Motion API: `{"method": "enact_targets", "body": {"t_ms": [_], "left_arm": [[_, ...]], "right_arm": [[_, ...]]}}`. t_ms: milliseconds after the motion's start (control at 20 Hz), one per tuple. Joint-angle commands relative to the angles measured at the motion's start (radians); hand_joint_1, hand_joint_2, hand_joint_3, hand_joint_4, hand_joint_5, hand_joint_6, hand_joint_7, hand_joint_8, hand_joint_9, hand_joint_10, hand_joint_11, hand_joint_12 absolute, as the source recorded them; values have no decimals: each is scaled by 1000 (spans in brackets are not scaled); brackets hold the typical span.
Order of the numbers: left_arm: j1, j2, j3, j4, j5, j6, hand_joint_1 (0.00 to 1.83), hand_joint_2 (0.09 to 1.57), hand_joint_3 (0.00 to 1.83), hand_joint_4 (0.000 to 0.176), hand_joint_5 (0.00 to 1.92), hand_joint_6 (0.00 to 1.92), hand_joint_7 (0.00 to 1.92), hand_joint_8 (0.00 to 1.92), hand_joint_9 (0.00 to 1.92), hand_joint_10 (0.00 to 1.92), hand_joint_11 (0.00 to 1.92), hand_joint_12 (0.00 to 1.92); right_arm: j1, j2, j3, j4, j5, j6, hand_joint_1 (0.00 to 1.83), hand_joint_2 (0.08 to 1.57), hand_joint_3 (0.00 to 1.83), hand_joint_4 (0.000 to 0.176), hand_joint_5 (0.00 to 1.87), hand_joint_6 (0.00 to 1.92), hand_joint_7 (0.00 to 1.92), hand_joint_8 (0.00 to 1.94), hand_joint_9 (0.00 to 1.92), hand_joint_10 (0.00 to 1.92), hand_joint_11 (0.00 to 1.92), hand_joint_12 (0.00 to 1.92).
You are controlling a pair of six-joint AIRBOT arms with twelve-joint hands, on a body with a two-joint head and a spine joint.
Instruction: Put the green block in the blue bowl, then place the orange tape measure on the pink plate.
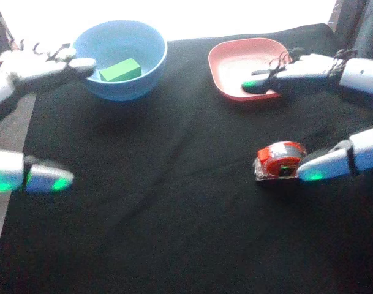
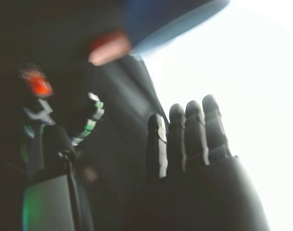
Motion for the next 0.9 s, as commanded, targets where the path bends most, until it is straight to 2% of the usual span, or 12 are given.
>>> {"method": "enact_targets", "body": {"t_ms": [0,150,300,350,450,500,550,600,650,750,800,850], "left_arm": [[32,6,-10,-48,-190,-11,794,790,0,108,203,5,93,3,19,7,36,17],[126,5,-28,-98,-262,-53,816,803,0,100,208,5,97,3,7,3,0,0],[145,-2,-35,-111,-275,-55,822,808,0,83,205,2,107,6,28,10,17,8],[150,-9,-35,-118,-275,-55,846,815,0,77,208,3,124,11,50,17,35,16],[175,-20,-35,-140,-279,-62,804,821,0,91,196,0,165,6,114,14,66,47],[190,-22,-35,-149,-279,-69,855,852,11,86,182,0,150,0,104,5,37,42],[192,-23,-35,-151,-279,-71,855,852,11,86,182,0,150,0,104,5,37,42],[196,-23,-35,-153,-280,-74,898,856,11,76,188,2,153,2,108,6,40,46],[198,-25,-35,-153,-281,-77,926,856,9,76,185,1,159,4,114,8,44,52],[199,-30,-35,-153,-282,-80,797,859,8,79,188,3,187,12,111,4,49,62],[199,-31,-35,-153,-282,-81,745,871,12,80,192,4,189,10,101,0,41,61],[201,-33,-35,-154,-282,-82,679,876,13,70,199,6,193,10,93,0,28,57]], "right_arm": [[17,-12,9,37,67,14,834,893,0,164,238,0,185,2,196,1,0,765],[45,-43,30,-35,-3,31,853,915,3,174,279,4,325,13,220,5,0,697],[47,-57,42,-60,-36,31,972,957,0,81,505,1,521,3,518,22,133,901],[47,-61,45,-60,-40,31,1062,975,1,0,600,4,628,16,643,38,275,879],[47,-68,54,-61,-46,31,1216,991,0,0,724,7,853,95,678,631,441,1219],[48,-69,55,-61,-47,31,1330,1110,0,0,820,11,906,935,603,1328,583,1636],[48,-69,55,-61,-47,31,1330,1110,0,0,820,11,906,935,603,1328,583,1636],[48,-69,56,-61,-47,31,1249,1173,10,0,802,970,837,1224,709,1596,749,1795],[48,-69,57,-61,-50,31,1235,1193,0,0,763,1094,883,1325,800,1404,763,1666],[48,-72,59,-60,-58,31,1214,1241,2,0,765,1048,756,1616,859,1733,938,1875],[48,-74,61,-60,-59,31,1206,1242,2,0,735,1269,746,1471,881,1833,1001,1912],[48,-75,62,-57,-59,31,1221,1223,0,0,827,1002,768,1565,905,1714,1019,1845]]}}
